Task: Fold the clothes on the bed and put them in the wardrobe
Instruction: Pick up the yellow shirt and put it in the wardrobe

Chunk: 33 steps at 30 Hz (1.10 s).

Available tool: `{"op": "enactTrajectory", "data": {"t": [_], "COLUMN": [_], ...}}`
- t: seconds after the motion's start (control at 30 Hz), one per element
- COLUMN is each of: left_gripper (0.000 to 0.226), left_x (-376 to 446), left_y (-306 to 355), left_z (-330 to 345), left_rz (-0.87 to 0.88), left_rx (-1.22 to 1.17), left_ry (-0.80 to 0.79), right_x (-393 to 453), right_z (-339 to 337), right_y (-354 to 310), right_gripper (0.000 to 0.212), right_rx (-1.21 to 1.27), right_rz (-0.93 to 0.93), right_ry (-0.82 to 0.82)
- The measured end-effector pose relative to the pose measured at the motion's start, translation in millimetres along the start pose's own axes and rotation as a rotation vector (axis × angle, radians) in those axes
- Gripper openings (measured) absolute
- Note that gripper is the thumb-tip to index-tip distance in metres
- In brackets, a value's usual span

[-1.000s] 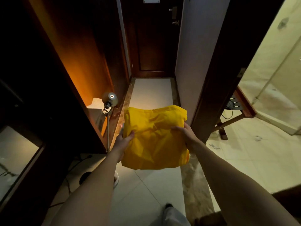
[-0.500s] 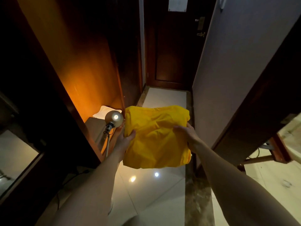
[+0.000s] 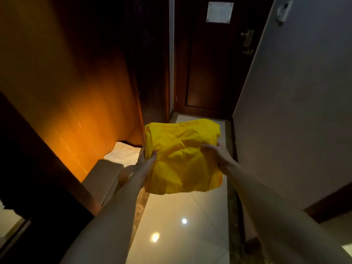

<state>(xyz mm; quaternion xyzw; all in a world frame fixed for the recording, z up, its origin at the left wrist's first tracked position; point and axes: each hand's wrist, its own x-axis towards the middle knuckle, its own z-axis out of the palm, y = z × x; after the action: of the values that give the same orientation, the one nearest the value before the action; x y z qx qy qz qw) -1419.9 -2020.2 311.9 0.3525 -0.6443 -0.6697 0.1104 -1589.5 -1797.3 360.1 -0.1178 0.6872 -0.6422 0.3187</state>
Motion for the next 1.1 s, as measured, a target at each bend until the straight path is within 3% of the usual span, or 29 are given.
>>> {"op": "enactTrajectory", "data": {"t": [0.1,0.2,0.27,0.4,0.63,0.77,0.87,1.0,1.1], "left_gripper": [0.082,0.079,0.083,0.092,0.122,0.140,0.129,0.082,0.090], "left_x": [40.1,83.3,107.9,162.8,252.1,295.2,312.5,324.7,342.9], "left_y": [13.7,22.5,25.0,33.9,63.1,71.6,71.6,71.5,55.4], "left_z": [1.5,2.4,4.4,12.7,32.6,35.2,33.2,21.0,-5.0], "left_rz": [-0.014,-0.031,-0.040,-0.043,-0.043,-0.031,-0.032,-0.040,-0.051], "left_rx": [-0.058,-0.065,-0.058,-0.065,-0.037,-0.027,-0.073,-0.149,-0.254], "left_ry": [0.014,0.043,0.053,0.104,0.261,0.345,0.409,0.532,0.588], "right_x": [46.6,95.5,125.1,198.3,327.6,385.2,424.9,462.1,487.0], "right_z": [4.9,5.6,4.8,-3.5,-13.0,-8.3,3.1,35.5,69.3], "right_y": [-16.0,-27.5,-30.4,-42.7,-84.0,-106.5,-112.6,-116.0,-119.0], "right_gripper": [0.089,0.075,0.074,0.099,0.083,0.093,0.078,0.072,0.070], "right_rx": [-0.022,-0.039,-0.045,-0.068,-0.115,-0.149,-0.168,-0.223,-0.253], "right_rz": [-0.017,-0.020,-0.007,0.012,0.017,0.011,0.036,0.063,0.071], "right_ry": [-0.001,-0.006,-0.021,-0.108,-0.236,-0.309,-0.371,-0.470,-0.523]}}
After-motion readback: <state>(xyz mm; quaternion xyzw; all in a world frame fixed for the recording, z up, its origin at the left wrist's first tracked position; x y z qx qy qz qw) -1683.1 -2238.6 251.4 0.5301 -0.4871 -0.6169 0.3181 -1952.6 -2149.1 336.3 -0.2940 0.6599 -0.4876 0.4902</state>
